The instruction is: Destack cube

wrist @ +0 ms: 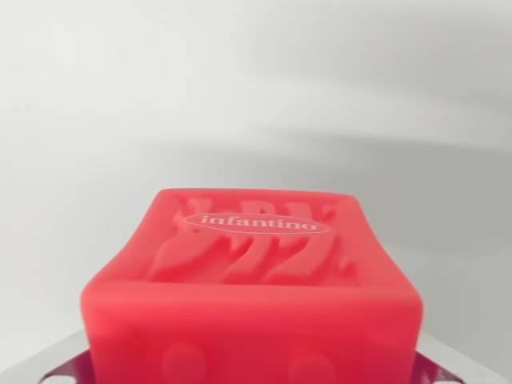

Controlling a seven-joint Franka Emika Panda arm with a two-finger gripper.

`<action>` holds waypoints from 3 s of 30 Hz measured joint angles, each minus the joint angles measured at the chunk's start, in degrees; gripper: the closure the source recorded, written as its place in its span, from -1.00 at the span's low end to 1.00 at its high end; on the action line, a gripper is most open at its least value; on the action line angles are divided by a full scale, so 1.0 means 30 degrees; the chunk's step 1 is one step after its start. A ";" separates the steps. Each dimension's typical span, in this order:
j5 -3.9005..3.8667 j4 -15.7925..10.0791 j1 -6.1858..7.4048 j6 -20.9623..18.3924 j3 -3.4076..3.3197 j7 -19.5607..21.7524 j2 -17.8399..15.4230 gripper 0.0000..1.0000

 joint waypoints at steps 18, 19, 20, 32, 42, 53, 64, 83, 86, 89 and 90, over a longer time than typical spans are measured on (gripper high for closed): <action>0.0066 0.0129 -0.1099 0.0065 -0.0122 -0.2370 0.0209 1.00; 0.0069 0.0150 -0.1183 0.0068 -0.0126 -0.2526 0.0236 1.00; 0.0071 0.0167 -0.1261 0.0071 -0.0135 -0.2680 0.0260 1.00; 0.0089 0.0323 -0.1633 0.1008 -0.0146 -0.3360 0.1374 1.00; 0.0097 0.0500 -0.1645 0.2311 -0.0122 -0.3372 0.2843 1.00; 0.0099 0.0811 -0.1675 0.3458 -0.0087 -0.3375 0.4307 1.00; 0.0099 0.1070 -0.1688 0.4207 -0.0069 -0.3375 0.5309 1.00; 0.0099 0.1248 -0.1698 0.4609 -0.0058 -0.3375 0.5863 -1.00; 0.0099 0.1248 -0.1698 0.4610 -0.0058 -0.3375 0.5863 -1.00; 0.0099 0.1250 -0.1699 0.4611 -0.0058 -0.3375 0.5863 -1.00; 0.0099 0.1251 -0.1699 0.4611 -0.0058 -0.3375 0.5863 -1.00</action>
